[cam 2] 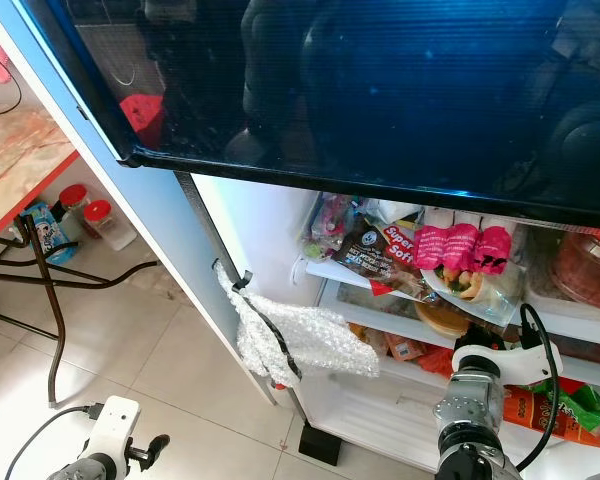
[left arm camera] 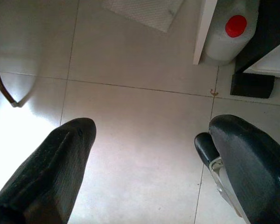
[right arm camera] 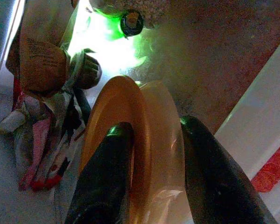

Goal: Restocking fridge

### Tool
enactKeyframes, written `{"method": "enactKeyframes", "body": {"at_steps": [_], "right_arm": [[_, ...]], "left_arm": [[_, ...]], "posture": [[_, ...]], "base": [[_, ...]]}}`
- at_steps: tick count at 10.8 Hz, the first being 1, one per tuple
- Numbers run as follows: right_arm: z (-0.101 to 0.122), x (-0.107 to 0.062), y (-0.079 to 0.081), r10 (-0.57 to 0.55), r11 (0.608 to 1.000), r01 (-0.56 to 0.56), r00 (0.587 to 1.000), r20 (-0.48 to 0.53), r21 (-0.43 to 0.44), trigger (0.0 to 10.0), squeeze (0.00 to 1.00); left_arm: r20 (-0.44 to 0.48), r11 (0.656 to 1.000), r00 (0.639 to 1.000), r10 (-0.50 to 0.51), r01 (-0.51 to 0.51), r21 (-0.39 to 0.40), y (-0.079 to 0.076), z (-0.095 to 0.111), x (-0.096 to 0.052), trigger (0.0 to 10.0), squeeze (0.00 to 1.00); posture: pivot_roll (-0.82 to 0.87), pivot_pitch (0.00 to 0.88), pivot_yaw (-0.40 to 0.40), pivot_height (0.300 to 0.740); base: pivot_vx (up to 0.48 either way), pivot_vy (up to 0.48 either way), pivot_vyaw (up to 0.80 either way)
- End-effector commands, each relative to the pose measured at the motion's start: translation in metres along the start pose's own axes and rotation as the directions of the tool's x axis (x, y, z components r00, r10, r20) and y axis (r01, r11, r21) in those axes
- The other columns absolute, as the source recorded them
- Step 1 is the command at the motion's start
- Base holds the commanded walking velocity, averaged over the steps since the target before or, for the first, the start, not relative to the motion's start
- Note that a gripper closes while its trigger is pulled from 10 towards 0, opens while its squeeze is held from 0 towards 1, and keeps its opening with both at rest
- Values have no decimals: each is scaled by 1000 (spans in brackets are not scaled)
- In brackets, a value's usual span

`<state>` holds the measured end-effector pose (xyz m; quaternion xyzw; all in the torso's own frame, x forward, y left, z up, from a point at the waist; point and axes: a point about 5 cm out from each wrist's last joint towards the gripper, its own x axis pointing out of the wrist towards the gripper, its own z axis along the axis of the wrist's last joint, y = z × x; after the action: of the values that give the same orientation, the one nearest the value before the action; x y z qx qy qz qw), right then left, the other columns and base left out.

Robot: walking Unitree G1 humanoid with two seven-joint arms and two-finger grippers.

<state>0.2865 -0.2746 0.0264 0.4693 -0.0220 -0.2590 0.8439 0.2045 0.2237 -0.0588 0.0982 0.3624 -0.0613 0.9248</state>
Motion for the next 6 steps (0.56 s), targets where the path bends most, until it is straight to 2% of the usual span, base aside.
{"method": "enactKeyframes", "body": {"at_steps": [1,4,6], "right_arm": [[-4,0,2,-8,1000,8,1000,-16,-11,10000,655],[-9,2,8,7,1000,-8,999,-37,-28,10000,616],[-12,3,13,36,999,-38,998,-57,-27,10000,651]], "left_arm": [[-25,1000,1000,14,-13,9,7,-7,-4,10000,0],[-25,1000,1000,14,-14,13,8,-8,-4,10000,0],[-24,1000,1000,14,-13,15,8,-7,-4,10000,0]], "posture": [[-175,90,170,740],[-175,85,174,740],[-174,83,175,740]], "base": [[0,0,0],[0,0,0],[0,0,0]]}}
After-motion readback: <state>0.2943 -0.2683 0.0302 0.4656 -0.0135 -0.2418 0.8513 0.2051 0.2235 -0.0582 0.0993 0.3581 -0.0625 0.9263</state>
